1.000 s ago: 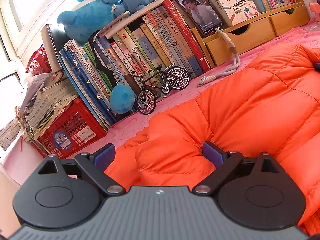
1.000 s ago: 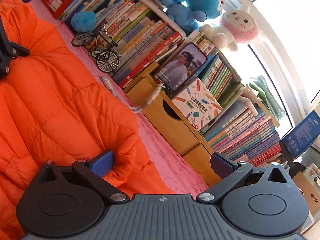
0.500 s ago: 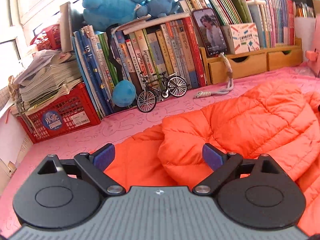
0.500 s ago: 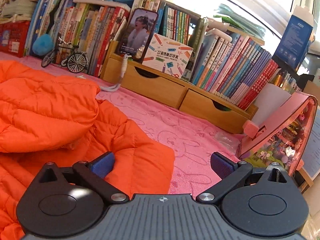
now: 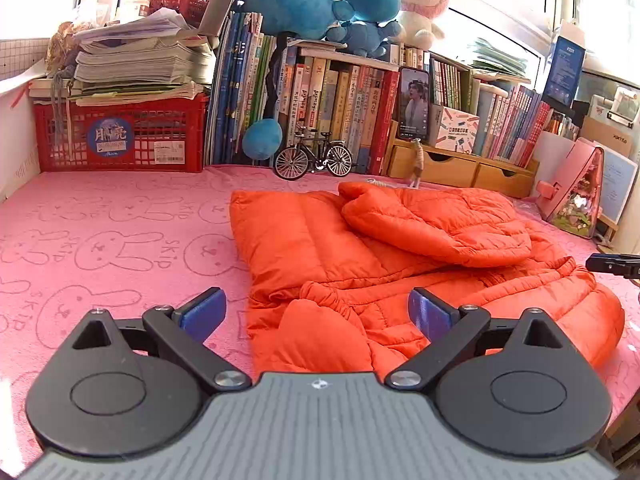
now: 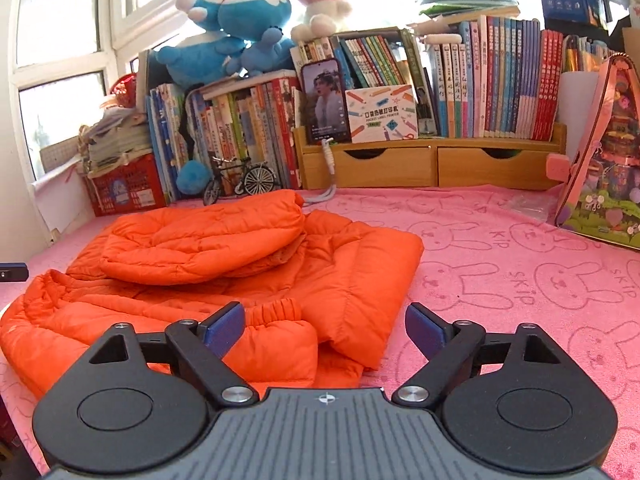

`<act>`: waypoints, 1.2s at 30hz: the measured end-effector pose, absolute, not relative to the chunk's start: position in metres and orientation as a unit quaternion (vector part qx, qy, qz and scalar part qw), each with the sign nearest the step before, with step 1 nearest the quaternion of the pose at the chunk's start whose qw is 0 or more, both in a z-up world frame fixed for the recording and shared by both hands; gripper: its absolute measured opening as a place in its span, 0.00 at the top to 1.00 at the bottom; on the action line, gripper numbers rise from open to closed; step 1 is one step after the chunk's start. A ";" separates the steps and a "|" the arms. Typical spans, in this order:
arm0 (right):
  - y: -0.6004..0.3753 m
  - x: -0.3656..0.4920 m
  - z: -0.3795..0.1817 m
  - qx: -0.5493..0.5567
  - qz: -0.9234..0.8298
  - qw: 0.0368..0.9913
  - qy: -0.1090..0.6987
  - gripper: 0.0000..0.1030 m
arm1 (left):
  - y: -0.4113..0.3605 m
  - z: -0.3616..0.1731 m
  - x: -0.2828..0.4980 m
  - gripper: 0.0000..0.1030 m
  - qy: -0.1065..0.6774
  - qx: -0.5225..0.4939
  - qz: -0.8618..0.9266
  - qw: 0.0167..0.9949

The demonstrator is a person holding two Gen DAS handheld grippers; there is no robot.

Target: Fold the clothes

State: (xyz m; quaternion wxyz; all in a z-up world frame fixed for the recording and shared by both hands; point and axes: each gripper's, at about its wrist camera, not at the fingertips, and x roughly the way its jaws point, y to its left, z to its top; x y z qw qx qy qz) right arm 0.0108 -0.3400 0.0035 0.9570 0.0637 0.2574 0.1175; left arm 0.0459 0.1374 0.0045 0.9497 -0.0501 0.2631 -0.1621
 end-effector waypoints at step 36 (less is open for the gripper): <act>-0.286 -0.008 0.051 -0.017 0.156 0.961 0.230 0.76 | 0.114 0.025 0.052 0.25 0.197 -0.033 -0.230 0.952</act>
